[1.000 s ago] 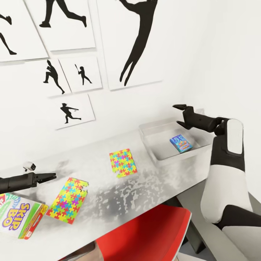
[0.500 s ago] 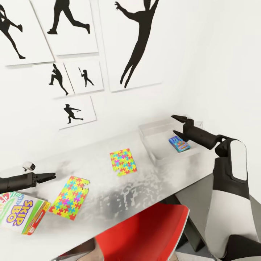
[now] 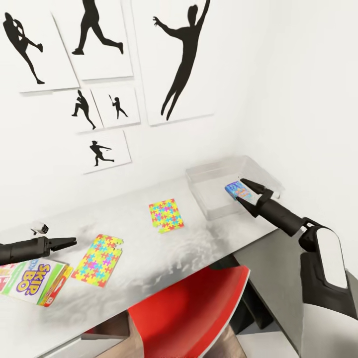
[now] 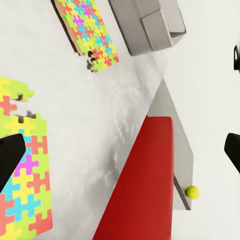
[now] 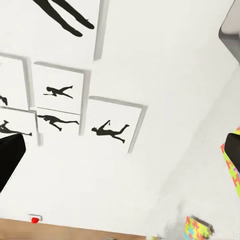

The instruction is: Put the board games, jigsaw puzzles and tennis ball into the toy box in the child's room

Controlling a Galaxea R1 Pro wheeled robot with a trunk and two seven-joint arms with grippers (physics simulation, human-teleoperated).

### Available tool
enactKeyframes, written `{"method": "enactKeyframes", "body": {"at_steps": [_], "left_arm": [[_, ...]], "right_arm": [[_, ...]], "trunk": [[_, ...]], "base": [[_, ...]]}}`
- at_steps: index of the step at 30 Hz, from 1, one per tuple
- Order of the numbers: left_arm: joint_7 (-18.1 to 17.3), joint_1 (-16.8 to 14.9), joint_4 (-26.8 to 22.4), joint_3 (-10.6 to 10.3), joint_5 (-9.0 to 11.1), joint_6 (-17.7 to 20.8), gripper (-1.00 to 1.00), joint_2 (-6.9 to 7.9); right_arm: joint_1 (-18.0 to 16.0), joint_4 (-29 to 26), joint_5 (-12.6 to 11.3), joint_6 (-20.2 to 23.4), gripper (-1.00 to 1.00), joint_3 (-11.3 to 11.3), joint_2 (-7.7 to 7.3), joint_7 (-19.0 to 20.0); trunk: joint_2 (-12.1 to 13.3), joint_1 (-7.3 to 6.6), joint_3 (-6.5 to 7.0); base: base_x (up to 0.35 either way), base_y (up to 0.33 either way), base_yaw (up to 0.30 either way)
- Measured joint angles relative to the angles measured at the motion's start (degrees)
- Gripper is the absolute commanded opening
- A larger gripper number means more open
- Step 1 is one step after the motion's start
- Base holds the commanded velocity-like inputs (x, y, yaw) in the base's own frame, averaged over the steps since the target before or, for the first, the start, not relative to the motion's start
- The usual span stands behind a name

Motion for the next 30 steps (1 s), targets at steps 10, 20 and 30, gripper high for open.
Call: {"method": "enactKeyframes", "body": {"at_steps": [10,20,30], "left_arm": [[0.0,0.01,0.0,-0.09,-0.02,-0.3,1.0,0.07],[0.0,0.07,0.04,-0.12,-0.08,-1.08,1.0,0.23],[0.0,0.34,0.08,2.05,-0.04,-1.32,1.0,1.01]], "right_arm": [[7.36,-0.18,-0.43,0.0,1.0,-0.11,-1.09,7.98],[14.18,-0.56,-0.3,0.02,1.0,-0.49,-1.32,12.0],[20.88,-1.77,-0.2,0.04,1.0,-0.52,-1.31,16.18]], "trunk": [[0.0,0.0,0.93],[0.0,0.0,1.87],[0.0,0.0,2.8]], "base": [[-0.01,0.0,-0.023],[-0.001,0.0,-0.003],[0.0,0.0,0.0]]}}
